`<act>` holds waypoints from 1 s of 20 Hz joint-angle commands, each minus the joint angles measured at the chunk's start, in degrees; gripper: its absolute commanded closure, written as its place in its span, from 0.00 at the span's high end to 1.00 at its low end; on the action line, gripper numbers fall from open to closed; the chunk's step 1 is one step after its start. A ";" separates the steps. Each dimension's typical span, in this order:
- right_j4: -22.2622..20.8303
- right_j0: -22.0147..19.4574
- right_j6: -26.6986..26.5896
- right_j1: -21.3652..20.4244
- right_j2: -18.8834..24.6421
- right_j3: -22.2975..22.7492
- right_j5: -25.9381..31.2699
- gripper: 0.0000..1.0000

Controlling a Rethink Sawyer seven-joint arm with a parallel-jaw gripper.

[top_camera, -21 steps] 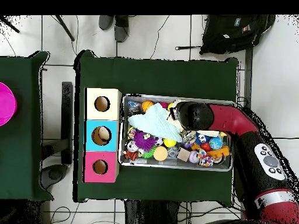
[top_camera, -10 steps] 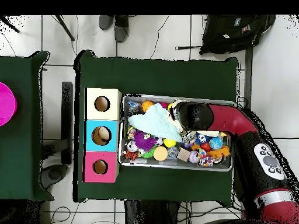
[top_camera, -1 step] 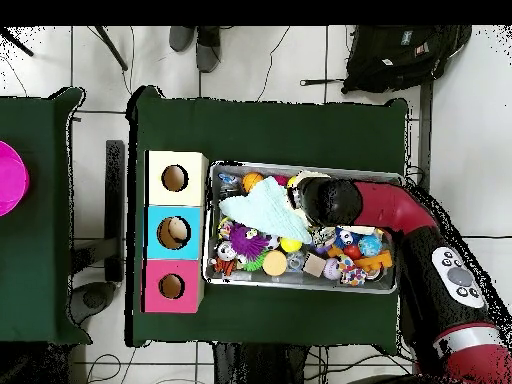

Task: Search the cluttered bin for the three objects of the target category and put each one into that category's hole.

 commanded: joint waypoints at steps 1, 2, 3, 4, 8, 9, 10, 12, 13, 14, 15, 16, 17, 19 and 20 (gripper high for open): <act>1.32 1.02 6.24 3.01 1.26 4.36 -3.73 1.00; 1.47 1.10 6.23 3.23 1.30 4.11 -3.65 1.00; 1.48 1.12 6.24 3.28 1.31 4.11 -3.73 1.00; 1.59 1.19 6.49 3.23 1.30 4.26 -3.92 1.00; 1.90 1.45 7.38 2.92 1.11 5.19 -4.64 1.00; 1.98 1.48 7.57 2.86 1.09 5.45 -4.83 1.00; 2.05 1.51 7.62 2.96 1.04 5.48 -4.94 1.00; 2.27 1.58 7.56 2.94 0.98 5.47 -4.89 1.00; 2.38 1.63 7.52 2.95 0.96 5.40 -4.88 1.00; 2.49 1.68 7.48 2.96 0.94 5.34 -4.86 1.00; 2.59 1.73 7.43 2.98 0.92 5.27 -4.84 1.00; 2.59 1.74 7.19 3.11 0.90 4.93 -4.71 1.00; 2.58 1.76 6.95 3.25 0.88 4.59 -4.57 1.00; 2.50 1.73 6.52 3.38 0.79 4.14 -4.41 1.00; 2.42 1.68 6.33 3.38 0.74 4.02 -4.38 1.00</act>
